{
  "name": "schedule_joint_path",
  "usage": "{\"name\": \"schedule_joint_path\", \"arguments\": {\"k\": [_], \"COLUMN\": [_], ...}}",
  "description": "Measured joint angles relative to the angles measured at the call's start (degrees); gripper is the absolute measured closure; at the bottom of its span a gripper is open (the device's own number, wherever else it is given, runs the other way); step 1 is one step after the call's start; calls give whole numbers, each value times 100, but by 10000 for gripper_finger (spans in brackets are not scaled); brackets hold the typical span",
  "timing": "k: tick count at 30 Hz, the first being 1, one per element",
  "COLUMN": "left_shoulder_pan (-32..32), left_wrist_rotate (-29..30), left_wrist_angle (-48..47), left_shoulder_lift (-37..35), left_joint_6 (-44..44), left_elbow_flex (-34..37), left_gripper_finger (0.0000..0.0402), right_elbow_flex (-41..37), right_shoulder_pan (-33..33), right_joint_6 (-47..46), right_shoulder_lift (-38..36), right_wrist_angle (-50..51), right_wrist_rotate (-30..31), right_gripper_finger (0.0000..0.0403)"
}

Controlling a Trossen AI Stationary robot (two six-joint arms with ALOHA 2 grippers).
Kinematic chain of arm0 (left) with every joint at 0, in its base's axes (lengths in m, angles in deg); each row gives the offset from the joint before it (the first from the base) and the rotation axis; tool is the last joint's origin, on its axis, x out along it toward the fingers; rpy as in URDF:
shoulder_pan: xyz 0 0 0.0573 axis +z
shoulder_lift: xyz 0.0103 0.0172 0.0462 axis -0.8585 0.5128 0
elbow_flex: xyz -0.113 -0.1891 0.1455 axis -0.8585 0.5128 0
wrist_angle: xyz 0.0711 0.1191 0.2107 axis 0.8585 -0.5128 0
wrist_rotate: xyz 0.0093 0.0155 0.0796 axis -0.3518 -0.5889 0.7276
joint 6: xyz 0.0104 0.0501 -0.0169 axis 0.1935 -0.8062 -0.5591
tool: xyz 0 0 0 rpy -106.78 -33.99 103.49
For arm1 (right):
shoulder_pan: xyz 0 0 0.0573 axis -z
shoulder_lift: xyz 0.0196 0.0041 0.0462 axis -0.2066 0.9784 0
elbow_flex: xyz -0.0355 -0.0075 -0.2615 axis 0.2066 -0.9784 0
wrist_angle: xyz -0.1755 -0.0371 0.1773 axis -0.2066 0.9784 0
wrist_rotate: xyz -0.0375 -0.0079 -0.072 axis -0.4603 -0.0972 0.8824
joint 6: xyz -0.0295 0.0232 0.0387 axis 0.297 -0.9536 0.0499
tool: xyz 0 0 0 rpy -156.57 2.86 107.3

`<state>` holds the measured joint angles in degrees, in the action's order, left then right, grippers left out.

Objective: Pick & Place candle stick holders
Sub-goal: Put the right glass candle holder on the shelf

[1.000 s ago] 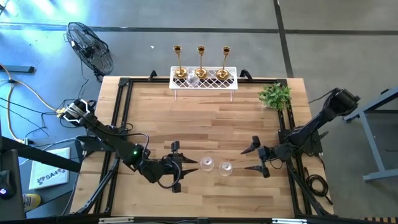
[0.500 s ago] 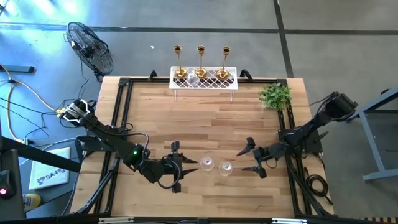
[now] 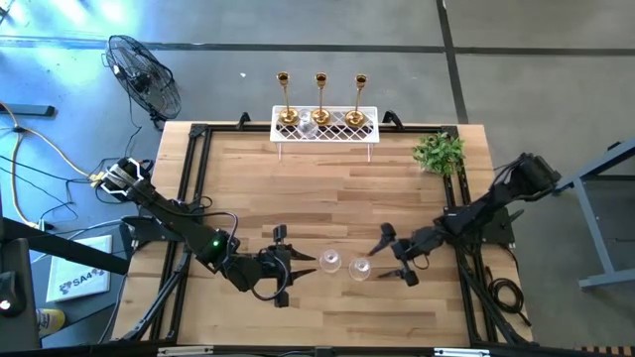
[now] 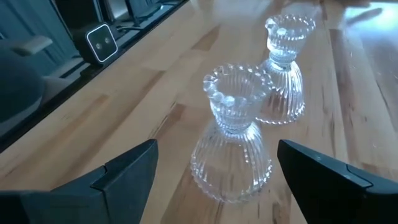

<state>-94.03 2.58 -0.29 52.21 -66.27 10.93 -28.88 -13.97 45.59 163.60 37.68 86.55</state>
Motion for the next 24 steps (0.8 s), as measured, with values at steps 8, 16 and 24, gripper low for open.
{"name": "schedule_joint_path", "arguments": {"k": [8,16,24], "left_shoulder_pan": [1,-1,-1], "left_wrist_rotate": [-7,-7,-14], "left_wrist_angle": [-7,-17,-21], "left_shoulder_lift": [0,0,0], "left_joint_6": [-2,0,37], "left_elbow_flex": [0,0,0], "left_gripper_finger": [293,293,293], "right_elbow_flex": [115,524,782], "right_shoulder_pan": [349,408,732], "right_joint_6": [50,228,526], "right_shoulder_lift": [78,594,873], "right_wrist_angle": [-36,93,99], "right_wrist_rotate": [-660,-1141,-1816], "right_gripper_finger": [77,77,76]}}
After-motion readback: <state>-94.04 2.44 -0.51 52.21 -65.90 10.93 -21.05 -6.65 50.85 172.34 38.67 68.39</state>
